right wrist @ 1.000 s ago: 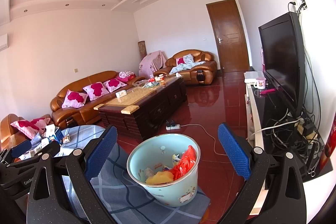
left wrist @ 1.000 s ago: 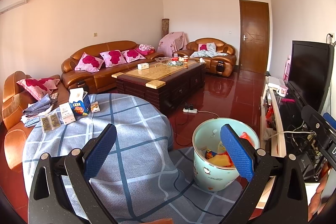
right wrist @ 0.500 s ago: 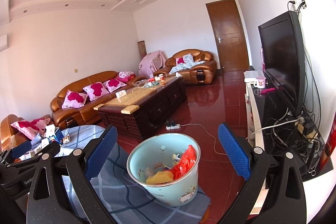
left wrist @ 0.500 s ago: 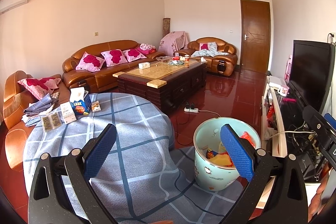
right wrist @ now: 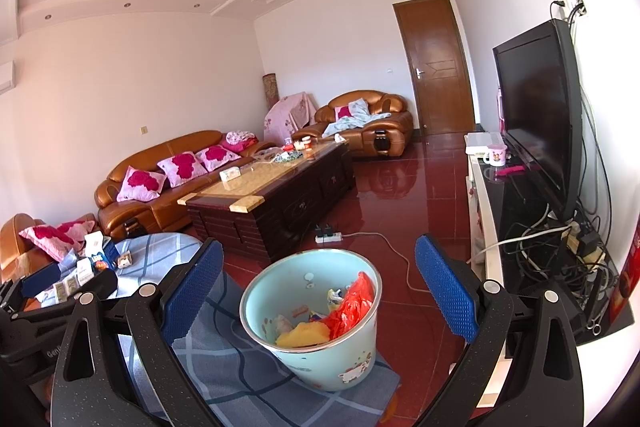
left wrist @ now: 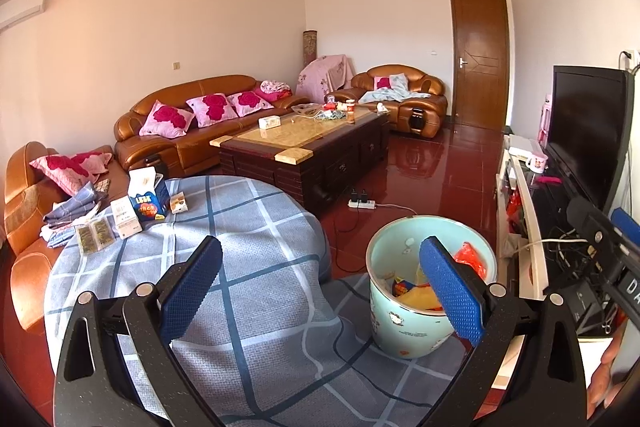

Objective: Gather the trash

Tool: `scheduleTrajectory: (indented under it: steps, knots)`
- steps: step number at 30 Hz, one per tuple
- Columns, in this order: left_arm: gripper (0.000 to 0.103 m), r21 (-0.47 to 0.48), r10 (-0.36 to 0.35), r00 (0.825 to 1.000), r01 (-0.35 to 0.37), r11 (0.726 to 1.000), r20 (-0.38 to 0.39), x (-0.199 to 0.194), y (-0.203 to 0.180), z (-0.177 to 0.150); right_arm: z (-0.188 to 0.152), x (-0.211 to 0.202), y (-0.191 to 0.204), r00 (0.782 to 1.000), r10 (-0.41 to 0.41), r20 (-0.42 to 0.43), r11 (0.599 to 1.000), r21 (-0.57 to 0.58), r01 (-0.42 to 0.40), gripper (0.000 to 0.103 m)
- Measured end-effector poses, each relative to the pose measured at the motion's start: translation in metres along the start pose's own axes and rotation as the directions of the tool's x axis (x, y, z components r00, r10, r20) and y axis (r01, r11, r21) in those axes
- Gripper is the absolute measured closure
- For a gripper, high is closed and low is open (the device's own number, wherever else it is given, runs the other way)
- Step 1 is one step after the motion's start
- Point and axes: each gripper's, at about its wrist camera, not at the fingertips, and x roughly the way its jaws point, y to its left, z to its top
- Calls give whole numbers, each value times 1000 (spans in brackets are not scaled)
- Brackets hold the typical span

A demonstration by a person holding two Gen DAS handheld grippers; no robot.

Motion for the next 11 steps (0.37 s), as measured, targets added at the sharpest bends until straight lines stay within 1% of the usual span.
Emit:
scheduleTrajectory:
  steps: [6,11]
  knots:
    - [6,-20,11,1000,-12,1000,-11,8,11,3,-7,12,7,999,-18,-26,1000,-26,18,8]
    - [6,-13,10,1000,-10,1000,-4,19,28,5,-2,31,20,999,-25,-35,999,-36,23,7]
